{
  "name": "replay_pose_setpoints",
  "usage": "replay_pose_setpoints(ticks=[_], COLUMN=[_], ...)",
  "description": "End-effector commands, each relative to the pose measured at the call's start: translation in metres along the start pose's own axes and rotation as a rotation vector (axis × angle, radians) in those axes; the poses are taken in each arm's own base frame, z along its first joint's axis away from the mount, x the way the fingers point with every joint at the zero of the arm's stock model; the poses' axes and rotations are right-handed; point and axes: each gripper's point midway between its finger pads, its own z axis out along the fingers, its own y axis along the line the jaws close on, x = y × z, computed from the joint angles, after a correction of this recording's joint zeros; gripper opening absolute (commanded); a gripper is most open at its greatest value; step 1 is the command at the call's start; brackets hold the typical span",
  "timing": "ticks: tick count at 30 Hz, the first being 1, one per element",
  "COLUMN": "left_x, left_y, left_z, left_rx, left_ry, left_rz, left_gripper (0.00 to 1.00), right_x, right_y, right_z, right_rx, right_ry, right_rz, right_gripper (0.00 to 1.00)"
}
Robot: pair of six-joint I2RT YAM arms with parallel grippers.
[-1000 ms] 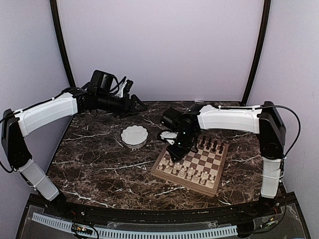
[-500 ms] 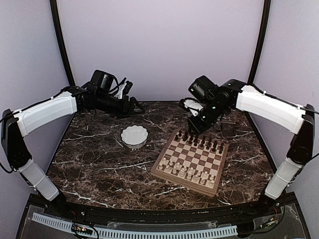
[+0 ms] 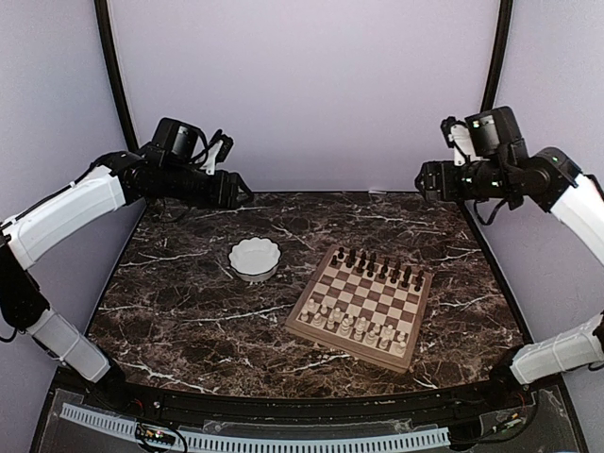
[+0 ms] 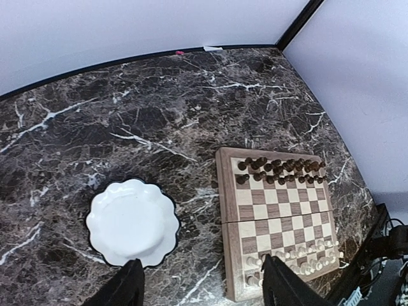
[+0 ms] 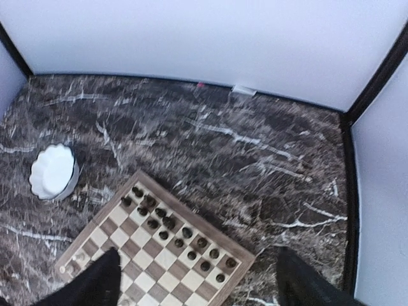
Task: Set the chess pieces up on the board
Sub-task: Reset both arms
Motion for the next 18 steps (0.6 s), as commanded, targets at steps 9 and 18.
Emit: replay_pose_setpoints(ticks=[9, 18], left_x=[-0.054, -0.082], left_y=[0.027, 0.019], left_z=[-0.062, -0.094], left_rx=[-0.275, -0.288], left_ry=[-0.185, -0.32], left_rz=[0.188, 0.194], left_gripper=[0.67, 0.73], right_x=[-0.061, -0.08], right_y=[-0.063, -0.063], right_z=[-0.083, -0.105], right_rx=[0.18, 0.148], right_ry=[-0.376, -0.412], right_rz=[0.311, 0.352], right_gripper=[0.99, 0.98])
